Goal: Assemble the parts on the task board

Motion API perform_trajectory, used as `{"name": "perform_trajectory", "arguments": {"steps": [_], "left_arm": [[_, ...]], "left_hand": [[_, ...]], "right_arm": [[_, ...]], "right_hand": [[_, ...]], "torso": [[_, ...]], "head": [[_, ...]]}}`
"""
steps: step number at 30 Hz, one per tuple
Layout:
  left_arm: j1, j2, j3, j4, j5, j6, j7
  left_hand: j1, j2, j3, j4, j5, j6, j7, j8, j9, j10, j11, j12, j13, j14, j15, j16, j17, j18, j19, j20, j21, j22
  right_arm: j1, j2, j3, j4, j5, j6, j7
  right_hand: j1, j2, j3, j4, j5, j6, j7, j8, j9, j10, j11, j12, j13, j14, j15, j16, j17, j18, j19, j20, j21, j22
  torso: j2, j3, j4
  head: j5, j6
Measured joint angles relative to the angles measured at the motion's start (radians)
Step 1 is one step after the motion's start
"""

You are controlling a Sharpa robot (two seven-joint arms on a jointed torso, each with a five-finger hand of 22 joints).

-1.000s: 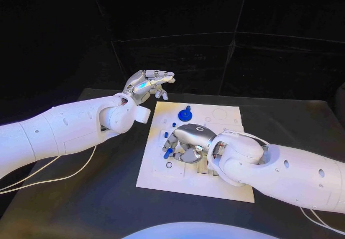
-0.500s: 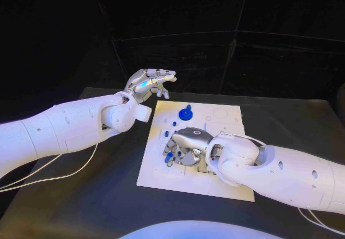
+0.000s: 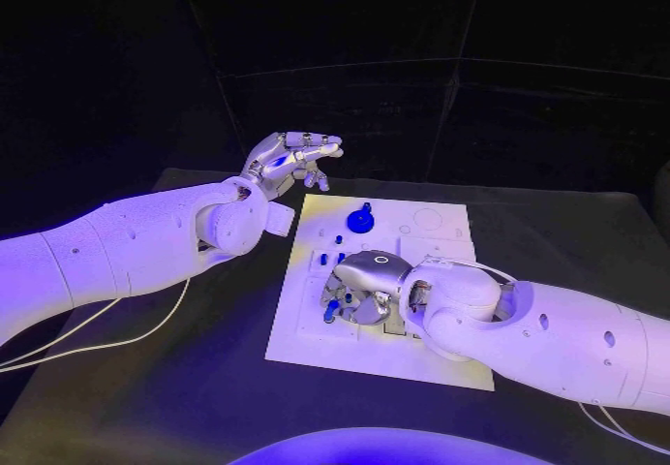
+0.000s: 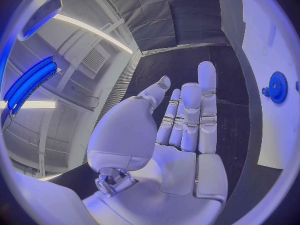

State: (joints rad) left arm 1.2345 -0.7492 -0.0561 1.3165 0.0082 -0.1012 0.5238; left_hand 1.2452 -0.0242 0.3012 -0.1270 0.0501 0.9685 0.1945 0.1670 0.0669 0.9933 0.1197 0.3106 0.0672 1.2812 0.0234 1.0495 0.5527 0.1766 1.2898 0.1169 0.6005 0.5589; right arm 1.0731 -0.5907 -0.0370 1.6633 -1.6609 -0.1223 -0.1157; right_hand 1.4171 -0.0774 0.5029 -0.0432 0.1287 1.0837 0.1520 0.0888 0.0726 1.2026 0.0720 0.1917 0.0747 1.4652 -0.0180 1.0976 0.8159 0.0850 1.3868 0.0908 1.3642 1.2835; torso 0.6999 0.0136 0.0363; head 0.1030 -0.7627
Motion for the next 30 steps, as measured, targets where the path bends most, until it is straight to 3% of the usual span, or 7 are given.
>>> {"name": "perform_trajectory", "arguments": {"steps": [13,16,19,30], "left_arm": [[0.0,0.0,0.0,0.0,0.0,0.001,0.0],[0.0,0.0,0.0,0.0,0.0,0.001,-0.001],[0.0,0.0,0.0,0.0,0.0,0.001,-0.001],[0.0,0.0,0.0,0.0,0.0,0.002,-0.001]], "left_hand": [[0.0,0.0,0.0,0.0,0.0,0.0,0.0,0.0,0.0,0.0,0.0,0.0,0.0,0.0,0.0,0.0,0.0,0.0,0.0,0.0,0.0,0.0],[0.0,0.0,0.0,0.0,0.0,0.0,0.0,0.0,0.0,0.0,0.0,0.0,0.0,0.0,0.0,0.0,0.0,0.0,0.0,0.0,0.0,0.0],[0.0,0.0,0.0,0.0,0.0,0.0,0.0,0.0,0.0,0.0,0.0,0.0,0.0,0.0,0.0,0.0,0.0,0.0,0.0,0.0,0.0,0.0],[0.0,0.0,0.0,0.0,0.0,0.0,0.0,0.0,0.0,-0.007,0.0,0.004,0.0,-0.004,0.004,0.0,-0.004,0.0,0.0,0.0,-0.006,-0.002]], "right_arm": [[-0.002,0.011,-0.003,-0.005,-0.035,0.019,-0.018],[-0.002,0.012,-0.003,-0.004,-0.043,0.022,-0.02],[-0.002,0.015,-0.004,-0.004,-0.051,0.023,-0.021],[-0.003,0.02,-0.011,-0.006,-0.063,0.024,-0.013]], "right_hand": [[-0.005,-0.005,0.0,0.0,0.003,0.0,0.0,-0.003,0.0,0.0,0.0,0.0,0.0,-0.004,0.004,0.0,-0.005,0.0,0.0,0.0,0.0,-0.002],[-0.017,-0.017,0.0,0.0,0.009,0.0,0.0,-0.003,0.001,0.0,0.0,-0.01,0.0,-0.004,0.004,0.0,-0.016,0.0,-0.006,0.006,0.0,-0.008],[-0.036,-0.033,-0.01,0.01,0.026,-0.013,0.013,-0.01,-0.001,-0.015,0.014,-0.029,-0.007,-0.011,0.011,-0.009,-0.03,0.0,-0.013,0.013,-0.008,-0.017],[-0.076,-0.062,-0.045,0.03,0.043,-0.054,0.018,-0.023,-0.006,-0.062,0.028,-0.068,-0.012,-0.02,0.02,-0.026,-0.057,0.0,-0.029,0.022,-0.025,-0.039]], "torso": [[0.0,-0.0003,0.0],[0.0,-0.0005,0.0],[0.0,-0.0006,0.0],[0.0,-0.0006,0.0]], "head": [[0.002,-0.002],[0.002,-0.003],[0.002,-0.003],[0.002,-0.002]]}}
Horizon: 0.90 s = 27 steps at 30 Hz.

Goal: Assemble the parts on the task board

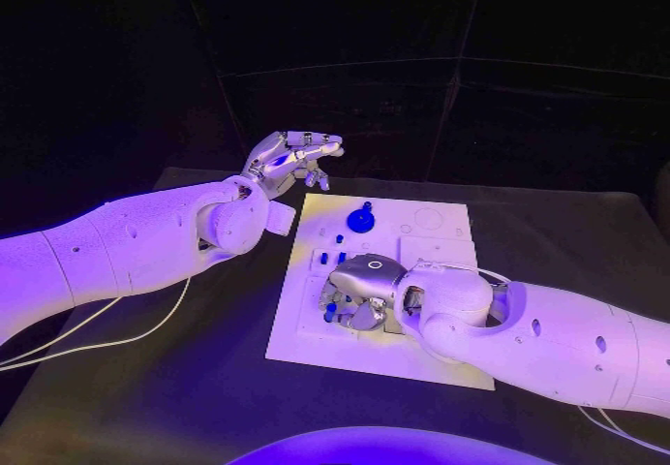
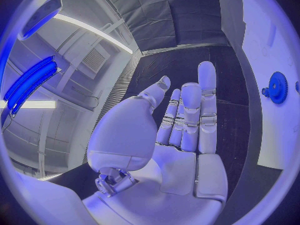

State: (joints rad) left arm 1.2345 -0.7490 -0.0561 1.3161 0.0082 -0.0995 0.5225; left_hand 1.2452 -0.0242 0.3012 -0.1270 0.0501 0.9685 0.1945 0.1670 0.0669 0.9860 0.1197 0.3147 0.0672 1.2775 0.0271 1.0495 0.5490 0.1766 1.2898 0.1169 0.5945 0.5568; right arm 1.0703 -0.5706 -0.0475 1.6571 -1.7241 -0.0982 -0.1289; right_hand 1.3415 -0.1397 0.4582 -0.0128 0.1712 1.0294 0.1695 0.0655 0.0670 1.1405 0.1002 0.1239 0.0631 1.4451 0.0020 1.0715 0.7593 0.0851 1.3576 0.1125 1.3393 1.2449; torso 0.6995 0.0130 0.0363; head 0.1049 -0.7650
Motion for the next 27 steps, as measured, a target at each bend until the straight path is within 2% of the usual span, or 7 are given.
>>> {"name": "perform_trajectory", "arguments": {"steps": [2,9,13,17,19,23,27], "left_arm": [[0.0,0.0,0.0,0.0,0.0,0.0,0.0],[0.0,0.0,0.0,0.0,0.0,0.001,-0.001],[0.0,0.0,0.0,-0.001,0.0,0.002,-0.002],[0.0,0.0,0.0,-0.002,0.0,0.003,-0.003],[0.0,0.0,0.0,-0.003,0.0,0.003,-0.003],[0.0,0.0,0.0,-0.004,0.0,0.004,-0.004],[0.0,-0.001,0.0,-0.004,0.0,0.004,-0.005]], "left_hand": [[0.0,0.0,0.0,0.0,0.0,0.0,0.0,0.0,0.0,0.0,0.0,0.0,0.0,0.0,0.0,0.0,0.0,0.0,0.0,0.0,0.0,0.0],[0.0,0.0,0.0,0.0,0.0,0.0,0.0,0.0,0.0,0.0,0.0,0.0,0.0,0.0,0.0,0.0,0.0,0.0,0.0,0.0,0.0,0.0],[0.0,0.0,0.0,0.0,0.0,0.0,0.0,0.0,0.0,0.0,0.0,0.0,0.0,0.0,0.0,0.0,0.0,0.0,0.0,0.0,0.0,0.0],[0.0,0.0,0.0,0.0,0.0,0.0,0.0,0.0,0.0,0.0,0.0,0.0,0.0,0.0,0.0,0.0,0.0,0.0,0.0,0.0,0.0,0.0],[0.0,0.0,-0.006,0.0,0.0,-0.006,0.001,0.0,0.0,0.0,0.0,0.0,0.0,0.0,0.0,0.0,-0.002,0.0,0.0,0.0,0.0,0.0],[0.0,0.0,-0.006,0.0,0.0,-0.007,0.0,0.0,0.0,0.0,0.0,0.0,0.0,0.0,0.0,0.0,-0.002,0.0,0.0,0.0,0.0,0.0],[0.0,0.0,-0.006,0.0,0.0,-0.007,0.0,0.0,0.0,0.0,0.0,0.0,0.0,0.0,0.0,0.0,-0.002,0.0,0.0,0.0,0.0,0.0]], "right_arm": [[0.0,0.0,0.0,-0.001,0.0,-0.001,0.003],[0.0,-0.001,-0.001,-0.001,0.001,-0.014,0.019],[0.0,-0.009,-0.001,0.001,0.002,-0.039,0.027],[-0.001,-0.03,-0.001,0.013,0.005,-0.083,0.036],[-0.001,-0.047,-0.001,0.027,0.008,-0.108,0.041],[0.001,-0.114,-0.001,0.072,0.025,-0.166,0.047],[0.027,-0.206,-0.001,0.117,0.095,-0.224,0.038]], "right_hand": [[-0.018,-0.017,-0.023,0.008,0.018,-0.018,0.001,0.0,0.0,-0.014,0.003,-0.005,-0.001,-0.006,0.006,-0.012,-0.017,0.0,-0.011,0.005,-0.012,-0.012],[-0.042,-0.031,-0.127,0.033,0.05,-0.087,0.001,0.0,0.0,-0.07,0.006,-0.023,0.002,-0.015,0.014,-0.037,-0.058,0.0,-0.053,0.01,-0.059,-0.07],[-0.041,-0.03,-0.215,0.045,0.05,-0.15,0.004,0.0,-0.001,-0.154,0.014,-0.033,0.003,-0.06,0.02,-0.133,-0.189,0.024,-0.121,0.014,-0.145,-0.171],[-0.014,-0.003,-0.297,0.056,0.05,-0.171,0.005,0.0,0.002,-0.196,0.018,-0.006,0.005,-0.068,0.025,-0.169,-0.243,0.024,-0.136,0.018,-0.185,-0.213],[-0.002,0.008,-0.324,0.06,0.059,-0.172,0.006,0.0,0.002,-0.204,0.018,0.009,0.005,-0.075,0.025,-0.178,-0.26,0.04,-0.142,0.019,-0.197,-0.225],[0.011,0.022,-0.365,0.07,0.085,-0.172,0.006,0.007,0.005,-0.201,0.016,0.045,0.008,-0.075,0.025,-0.183,-0.273,0.04,-0.145,0.019,-0.201,-0.232],[-0.032,0.022,-0.443,0.129,0.134,-0.116,0.007,0.036,0.016,-0.07,0.002,0.141,0.031,-0.029,0.012,-0.102,-0.168,0.04,-0.076,0.009,-0.132,-0.146]], "torso": [[0.0,0.0001,0.0],[0.0,0.0002,-0.0007],[0.0,0.0005,-0.0008],[0.0,0.0009,-0.0008],[-0.001,0.0012,-0.0007],[-0.002,0.0012,-0.0007],[-0.003,-0.0001,-0.0007]], "head": [[0.0,0.0],[-0.002,-0.002],[-0.004,-0.002],[-0.006,0.0],[-0.008,0.001],[-0.014,0.006],[-0.033,0.016]]}}
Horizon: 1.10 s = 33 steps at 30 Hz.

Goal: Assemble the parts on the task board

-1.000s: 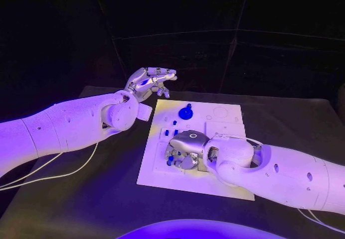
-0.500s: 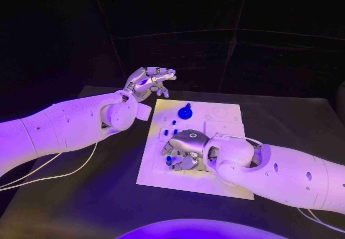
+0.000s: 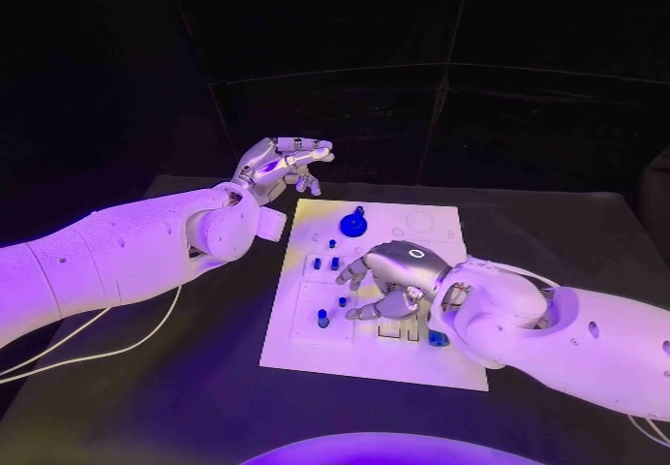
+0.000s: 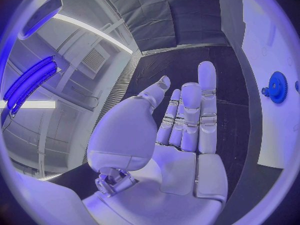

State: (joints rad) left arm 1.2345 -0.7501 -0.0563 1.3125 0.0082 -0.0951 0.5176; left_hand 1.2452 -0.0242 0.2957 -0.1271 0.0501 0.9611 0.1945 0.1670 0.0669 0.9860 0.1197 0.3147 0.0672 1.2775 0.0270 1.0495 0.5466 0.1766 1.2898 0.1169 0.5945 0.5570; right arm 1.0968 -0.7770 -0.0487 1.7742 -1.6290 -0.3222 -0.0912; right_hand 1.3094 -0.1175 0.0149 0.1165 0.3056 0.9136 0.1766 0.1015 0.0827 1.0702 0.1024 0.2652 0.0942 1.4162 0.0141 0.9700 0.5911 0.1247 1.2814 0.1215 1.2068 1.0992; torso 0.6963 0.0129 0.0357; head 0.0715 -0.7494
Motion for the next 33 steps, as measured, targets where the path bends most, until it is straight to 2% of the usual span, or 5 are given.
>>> {"name": "perform_trajectory", "arguments": {"steps": [6,8,10,18,33], "left_arm": [[0.0,-0.006,-0.003,0.004,0.0,0.0,-0.001],[0.0,-0.008,-0.006,0.006,0.0,0.0,-0.001],[0.0,-0.01,-0.009,0.01,0.0,0.0,-0.001],[0.0,-0.022,-0.021,0.024,0.0,0.001,-0.003],[0.0,-0.035,-0.025,0.036,0.0,0.001,-0.003]], "left_hand": [[0.0,0.0,0.0,0.0,0.0,0.0,0.0,0.0,0.0,0.0,0.0,0.0,0.001,0.0,0.0,0.0,0.0,0.0,0.0,0.0,0.0,-0.001],[0.0,0.0,0.0,0.0,0.0,0.0,0.0,0.0,0.0,0.0,0.0,0.0,0.001,0.0,0.0,0.0,0.0,0.0,0.0,0.0,0.0,-0.001],[0.0,0.0,0.0,0.0,0.0,0.0,0.0,0.0,0.0,0.0,0.0,0.0,0.001,0.0,0.0,0.0,0.0,0.0,0.0,0.0,0.0,-0.001],[0.0,0.0,0.0,0.0,0.0,0.0,0.0,0.0,0.0,0.0,0.0,0.0,0.001,0.0,0.0,0.0,0.0,0.0,0.0,0.0,0.0,-0.001],[0.0,0.0,0.0,0.0,0.0,0.0,0.0,0.0,0.0,0.0,0.0,0.0,0.001,0.0,0.0,0.0,0.0,0.0,0.0,0.0,0.0,-0.001]], "right_arm": [[0.029,-0.14,0.003,0.054,0.145,-0.049,-0.064],[0.033,-0.188,0.002,0.069,0.188,-0.05,-0.101],[0.036,-0.224,0.002,0.085,0.217,-0.045,-0.134],[0.032,-0.297,0.0,0.129,0.255,0.011,-0.257],[-0.004,-0.314,-0.002,0.152,0.193,0.089,-0.422]], "right_hand": [[-0.051,0.001,-0.073,0.073,0.025,0.061,-0.034,0.044,0.012,0.202,-0.049,0.16,0.087,0.046,-0.037,0.13,0.175,-0.041,0.101,-0.033,0.126,0.153],[-0.074,-0.005,-0.121,0.144,0.022,0.063,-0.05,0.072,0.017,0.233,-0.06,0.259,0.172,0.05,-0.049,0.203,0.278,-0.048,0.137,-0.047,0.177,0.201],[-0.094,-0.001,-0.148,0.171,0.003,0.071,-0.058,0.102,0.026,0.235,-0.062,0.378,0.302,0.05,-0.056,0.255,0.352,-0.063,0.154,-0.054,0.205,0.208],[-0.12,0.015,-0.175,0.177,0.0,0.048,-0.066,0.215,0.049,0.253,-0.075,0.818,0.847,0.049,-0.061,0.375,0.539,-0.079,0.179,-0.054,0.266,0.209],[-0.186,0.039,-0.19,0.178,-0.027,0.041,-0.075,0.281,0.065,0.287,-0.082,0.93,1.017,0.049,-0.061,0.413,0.614,-0.079,0.183,-0.057,0.283,0.209]], "torso": [[-0.002,-0.0025,-0.0012],[-0.002,-0.0031,-0.0032],[-0.003,-0.0036,-0.0055],[-0.007,-0.0055,-0.0165],[-0.01,-0.006,-0.0264]], "head": [[-0.044,0.015],[-0.055,0.019],[-0.066,0.021],[-0.096,0.02],[-0.109,0.014]]}}
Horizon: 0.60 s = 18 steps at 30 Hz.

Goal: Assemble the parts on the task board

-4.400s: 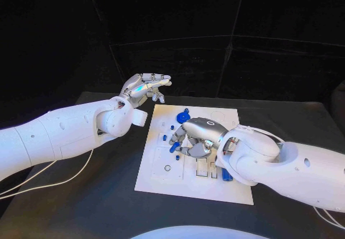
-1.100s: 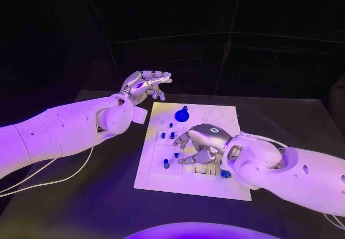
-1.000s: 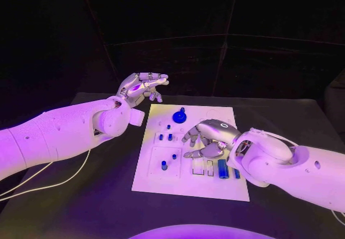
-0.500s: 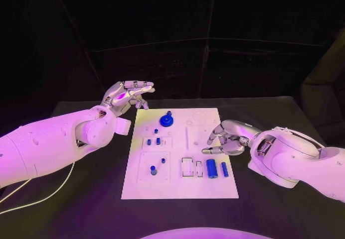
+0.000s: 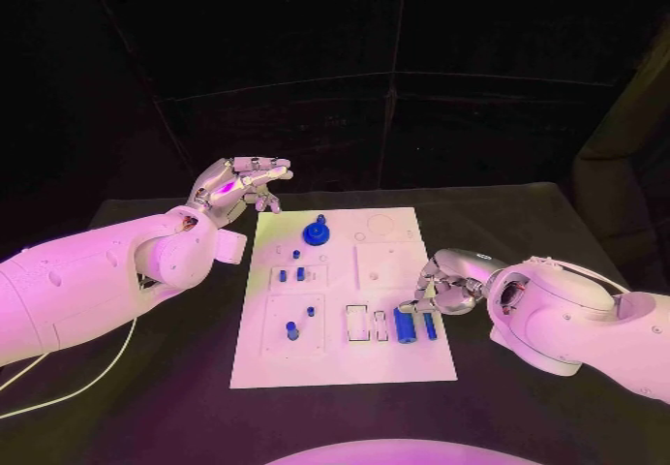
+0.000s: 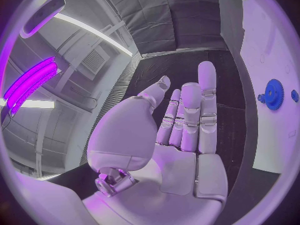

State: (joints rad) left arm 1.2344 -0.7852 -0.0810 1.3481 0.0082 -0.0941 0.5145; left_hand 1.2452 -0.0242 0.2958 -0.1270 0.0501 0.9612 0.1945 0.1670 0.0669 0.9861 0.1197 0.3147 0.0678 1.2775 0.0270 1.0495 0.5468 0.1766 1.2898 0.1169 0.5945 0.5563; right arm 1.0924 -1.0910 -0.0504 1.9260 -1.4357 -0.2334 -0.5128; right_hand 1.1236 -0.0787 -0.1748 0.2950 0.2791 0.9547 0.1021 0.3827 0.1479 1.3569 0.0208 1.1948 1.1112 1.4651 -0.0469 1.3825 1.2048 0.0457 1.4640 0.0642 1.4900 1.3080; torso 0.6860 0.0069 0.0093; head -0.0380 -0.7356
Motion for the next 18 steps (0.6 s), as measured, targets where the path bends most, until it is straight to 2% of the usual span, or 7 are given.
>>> {"name": "perform_trajectory", "arguments": {"steps": [3,11,18], "left_arm": [[0.0,-0.001,0.0,0.0,0.0,0.0,0.0],[0.0,-0.002,0.0,0.001,0.0,0.001,0.0],[0.0,-0.003,-0.001,0.001,0.0,0.002,-0.001]], "left_hand": [[0.0,0.0,0.0,0.0,0.0,0.0,0.0,0.0,0.0,0.0,0.0,0.0,0.0,0.0,0.0,0.0,0.0,0.0,0.0,0.0,0.0,0.0],[0.0,0.0,0.0,0.0,0.0,0.0,0.0,0.0,0.0,0.0,0.0,0.0,0.0,0.0,0.0,0.0,0.0,0.0,0.0,0.0,0.0,0.0],[0.0,0.0,0.0,0.0,0.0,0.0,0.0,0.0,0.0,0.0,0.0,0.0,0.0,0.0,0.0,0.0,0.0,0.0,0.0,0.0,0.0,-0.001]], "right_arm": [[-0.007,0.005,0.0,0.0,-0.01,0.01,-0.015],[-0.028,0.038,0.0,-0.012,-0.033,0.033,-0.04],[-0.047,0.066,-0.001,-0.035,-0.046,0.052,-0.044]], "right_hand": [[-0.004,-0.004,0.0,0.0,-0.004,0.0,0.0,0.006,0.002,0.003,-0.003,0.0,0.006,0.0,0.0,0.0,0.004,0.0,0.0,0.0,0.005,0.0],[-0.014,0.006,0.0,0.0,-0.004,0.004,-0.004,0.018,0.008,0.009,-0.005,0.016,0.025,0.0,0.0,0.006,0.011,0.0,0.0,0.0,0.005,0.0],[-0.014,0.007,0.002,-0.002,0.003,0.004,-0.004,0.023,0.011,0.014,-0.007,0.016,0.034,0.0,0.0,0.006,0.013,0.0,0.0,0.0,0.005,0.0]], "torso": [[0.0,0.0,-0.0002],[0.0,-0.0001,0.0017],[0.001,-0.0004,0.0023]], "head": [[-0.001,0.0],[-0.004,0.0],[0.0,-0.001]]}}
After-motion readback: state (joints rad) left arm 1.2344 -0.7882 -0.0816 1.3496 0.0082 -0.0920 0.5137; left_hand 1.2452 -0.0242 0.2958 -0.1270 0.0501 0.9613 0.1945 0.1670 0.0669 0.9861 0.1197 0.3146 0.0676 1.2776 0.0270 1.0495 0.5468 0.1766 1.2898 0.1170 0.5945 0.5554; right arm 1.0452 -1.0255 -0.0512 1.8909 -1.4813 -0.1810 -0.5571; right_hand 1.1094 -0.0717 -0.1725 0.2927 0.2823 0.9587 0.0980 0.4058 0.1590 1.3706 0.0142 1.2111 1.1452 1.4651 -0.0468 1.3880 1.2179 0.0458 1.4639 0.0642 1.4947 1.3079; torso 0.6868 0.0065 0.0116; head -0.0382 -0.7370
